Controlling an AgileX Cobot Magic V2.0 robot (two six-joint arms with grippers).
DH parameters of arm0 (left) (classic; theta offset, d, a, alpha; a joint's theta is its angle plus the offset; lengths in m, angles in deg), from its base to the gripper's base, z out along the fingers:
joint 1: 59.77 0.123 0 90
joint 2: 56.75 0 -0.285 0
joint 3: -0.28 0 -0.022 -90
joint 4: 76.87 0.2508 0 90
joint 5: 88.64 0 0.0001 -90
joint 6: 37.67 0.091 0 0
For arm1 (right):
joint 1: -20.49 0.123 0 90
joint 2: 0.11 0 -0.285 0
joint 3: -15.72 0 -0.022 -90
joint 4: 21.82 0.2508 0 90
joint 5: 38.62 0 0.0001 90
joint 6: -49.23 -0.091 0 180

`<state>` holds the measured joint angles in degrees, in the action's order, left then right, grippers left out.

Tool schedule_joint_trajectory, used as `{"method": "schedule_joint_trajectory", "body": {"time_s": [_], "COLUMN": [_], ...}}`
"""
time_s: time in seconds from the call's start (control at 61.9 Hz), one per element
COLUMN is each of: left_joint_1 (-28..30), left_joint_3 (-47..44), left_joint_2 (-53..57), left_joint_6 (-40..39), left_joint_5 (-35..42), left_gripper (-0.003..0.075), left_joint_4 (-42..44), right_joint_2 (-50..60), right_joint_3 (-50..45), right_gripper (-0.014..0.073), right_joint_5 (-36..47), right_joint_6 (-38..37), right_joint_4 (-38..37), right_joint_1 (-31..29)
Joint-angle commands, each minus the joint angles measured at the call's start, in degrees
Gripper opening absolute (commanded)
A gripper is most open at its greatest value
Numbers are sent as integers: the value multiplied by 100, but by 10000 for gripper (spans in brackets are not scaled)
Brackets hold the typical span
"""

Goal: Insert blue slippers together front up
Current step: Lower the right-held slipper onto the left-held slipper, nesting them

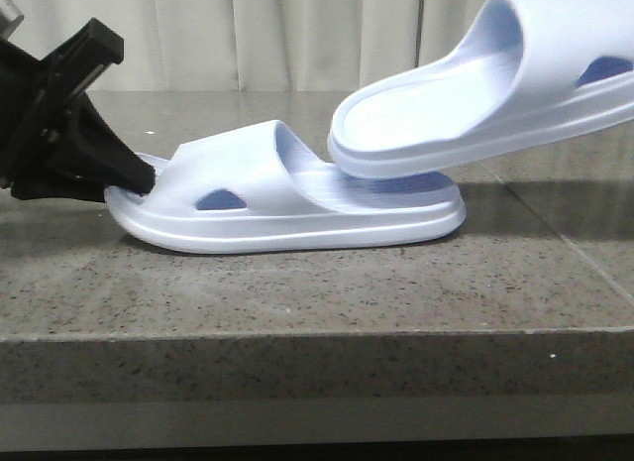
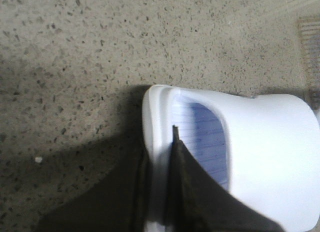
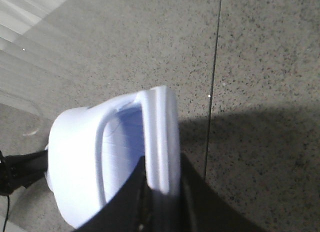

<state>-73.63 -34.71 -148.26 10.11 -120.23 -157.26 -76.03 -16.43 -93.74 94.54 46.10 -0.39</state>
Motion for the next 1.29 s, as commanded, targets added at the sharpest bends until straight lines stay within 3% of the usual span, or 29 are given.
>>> {"method": "schedule_joint_trajectory", "body": {"time_s": [0.0, 0.34, 0.517, 0.841, 0.922, 1.116, 1.277], "left_joint_1": [-42, -42, -42, -42, -42, -42, -42], "left_joint_3": [133, 133, 133, 133, 133, 133, 133], "left_joint_2": [149, 149, 149, 149, 149, 149, 149], "left_joint_6": [12, 12, 12, 12, 12, 12, 12], "left_joint_5": [-162, -162, -162, -162, -162, -162, -162], "left_gripper": [-20, -20, -20, -20, -20, -20, -20], "left_joint_4": [-164, -167, -215, -228, -228, -228, -228], "right_joint_2": [13, -738, -954, -963, -963, -885, -576], "right_joint_3": [55, 31, 41, 41, 41, 41, 48], "right_gripper": [-57, -57, -57, -15, 61, 353, 405], "right_joint_5": [299, 1655, 1928, 2068, 2107, 2222, 2240], "right_joint_6": [9, -342, -342, -337, -332, -332, -332], "right_joint_4": [250, 496, 635, 612, 554, 217, -256], "right_joint_1": [448, 2586, 3274, 3339, 3339, 3320, 2838]}}
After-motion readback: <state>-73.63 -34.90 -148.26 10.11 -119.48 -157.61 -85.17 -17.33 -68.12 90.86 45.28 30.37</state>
